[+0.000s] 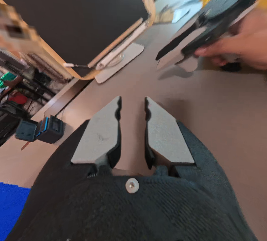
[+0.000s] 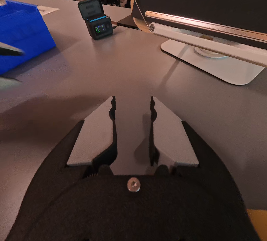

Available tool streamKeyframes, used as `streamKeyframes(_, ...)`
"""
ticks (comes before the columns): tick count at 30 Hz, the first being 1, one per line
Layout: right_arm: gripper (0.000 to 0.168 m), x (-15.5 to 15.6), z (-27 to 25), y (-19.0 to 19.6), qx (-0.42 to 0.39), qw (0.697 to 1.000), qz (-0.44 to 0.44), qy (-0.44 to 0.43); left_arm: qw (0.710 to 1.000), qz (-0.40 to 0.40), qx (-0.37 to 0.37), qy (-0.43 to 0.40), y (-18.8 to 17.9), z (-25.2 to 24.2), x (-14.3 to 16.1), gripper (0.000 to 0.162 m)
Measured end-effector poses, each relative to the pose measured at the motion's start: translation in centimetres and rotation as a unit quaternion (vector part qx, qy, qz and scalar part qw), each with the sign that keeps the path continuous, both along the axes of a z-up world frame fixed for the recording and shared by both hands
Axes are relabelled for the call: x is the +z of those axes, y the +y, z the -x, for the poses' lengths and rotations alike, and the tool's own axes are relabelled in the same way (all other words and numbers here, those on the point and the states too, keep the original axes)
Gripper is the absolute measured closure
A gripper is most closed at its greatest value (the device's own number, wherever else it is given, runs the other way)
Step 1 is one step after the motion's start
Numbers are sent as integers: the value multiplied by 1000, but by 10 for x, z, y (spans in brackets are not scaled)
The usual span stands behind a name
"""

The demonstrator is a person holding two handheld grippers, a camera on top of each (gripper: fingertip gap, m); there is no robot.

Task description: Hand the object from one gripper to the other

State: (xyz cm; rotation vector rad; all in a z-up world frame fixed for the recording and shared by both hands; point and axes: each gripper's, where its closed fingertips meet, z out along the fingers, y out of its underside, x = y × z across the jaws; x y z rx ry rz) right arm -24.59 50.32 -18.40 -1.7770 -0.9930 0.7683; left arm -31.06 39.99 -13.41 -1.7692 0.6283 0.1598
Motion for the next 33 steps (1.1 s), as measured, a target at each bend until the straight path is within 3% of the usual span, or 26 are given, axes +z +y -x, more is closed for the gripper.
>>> streamKeyframes(1, 124, 0, -1, -1, 1, 1000, -4, -1, 999, -17, -25, -15, -21, 3, 17, 149)
streamKeyframes(2, 124, 0, -2, -1, 2, 1000, -6, -1, 999, -26, -33, -30, -41, 15, 33, 155)
streamKeyframes(6, 123, -5, 1, -7, 18, 1000, 8, -14, 998, 0, -24, -59, -113, 101, 72, 151)
streamKeyframes(8, 123, -8, 2, -9, 21, 999, 8, -27, 996, 73, -24, -51, -143, 147, 60, 151)
streamKeyframes(11, 122, -11, 5, -12, 24, 999, 4, -38, 979, 198, 4, -51, -166, 210, 16, 134)
streamKeyframes(13, 122, -11, 5, -11, 22, 999, 3, -39, 966, 250, 29, -59, -168, 241, -11, 133)
streamKeyframes(16, 122, -9, 3, -10, 17, 999, 8, -30, 942, 321, -6, -97, -170, 241, -39, 133)
streamKeyframes(20, 122, -7, 1, -8, 11, 1000, 15, -16, 923, 384, -31, -15, -172, 236, -72, 119)
streamKeyframes(26, 123, -5, 0, -8, 10, 1000, 18, -6, 900, 433, -14, 48, -164, 243, -103, 119)
streamKeyframes(29, 123, -5, -1, -9, 11, 1000, 18, -6, 899, 436, -23, 25, -160, 238, -106, 128)
streamKeyframes(31, 124, -5, 0, -9, 14, 1000, 19, -5, 901, 433, -17, 19, -158, 239, -107, 152)
streamKeyframes(33, 125, -5, 0, -11, 18, 1000, 19, -5, 901, 435, -10, 10, -157, 241, -107, 153)
